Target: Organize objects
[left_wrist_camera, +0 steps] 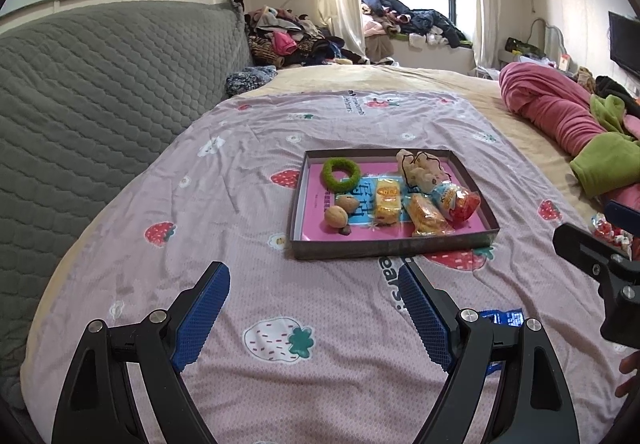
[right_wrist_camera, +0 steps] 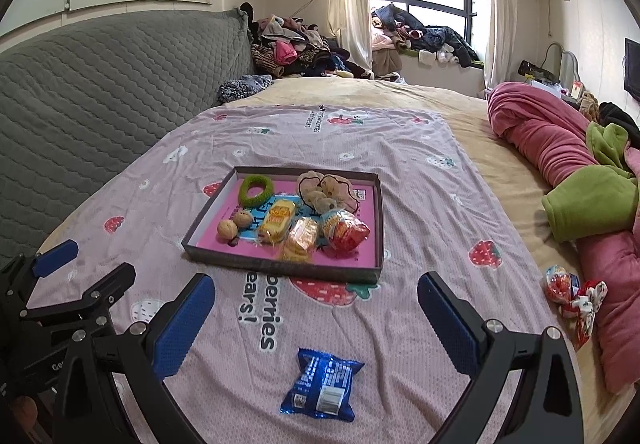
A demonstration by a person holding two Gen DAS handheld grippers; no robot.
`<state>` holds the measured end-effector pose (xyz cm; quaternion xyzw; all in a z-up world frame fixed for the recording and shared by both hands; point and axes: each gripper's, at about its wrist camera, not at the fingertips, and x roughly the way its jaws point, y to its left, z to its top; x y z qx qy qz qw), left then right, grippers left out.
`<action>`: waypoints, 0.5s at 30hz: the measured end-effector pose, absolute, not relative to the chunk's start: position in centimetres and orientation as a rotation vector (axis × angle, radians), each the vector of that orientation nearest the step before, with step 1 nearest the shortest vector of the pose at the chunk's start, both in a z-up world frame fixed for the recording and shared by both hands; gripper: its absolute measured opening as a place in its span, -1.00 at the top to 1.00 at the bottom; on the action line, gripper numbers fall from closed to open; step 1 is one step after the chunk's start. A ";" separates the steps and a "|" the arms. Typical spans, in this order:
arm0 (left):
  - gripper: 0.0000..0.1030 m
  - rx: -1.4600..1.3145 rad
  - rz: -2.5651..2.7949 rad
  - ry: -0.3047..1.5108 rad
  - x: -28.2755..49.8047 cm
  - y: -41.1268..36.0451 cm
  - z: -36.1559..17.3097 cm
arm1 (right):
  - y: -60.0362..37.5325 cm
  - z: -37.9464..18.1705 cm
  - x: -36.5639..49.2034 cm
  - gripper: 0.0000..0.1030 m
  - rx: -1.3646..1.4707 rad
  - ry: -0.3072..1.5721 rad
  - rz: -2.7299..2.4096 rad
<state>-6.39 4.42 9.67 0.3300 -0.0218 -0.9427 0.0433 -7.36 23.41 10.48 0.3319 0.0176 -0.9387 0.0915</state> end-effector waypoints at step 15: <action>-0.69 1.087 -2.859 -0.052 -4.1 4.8 4.4 | 24.3 5.4 -3.6 -0.99 1.038 0.065 -2.768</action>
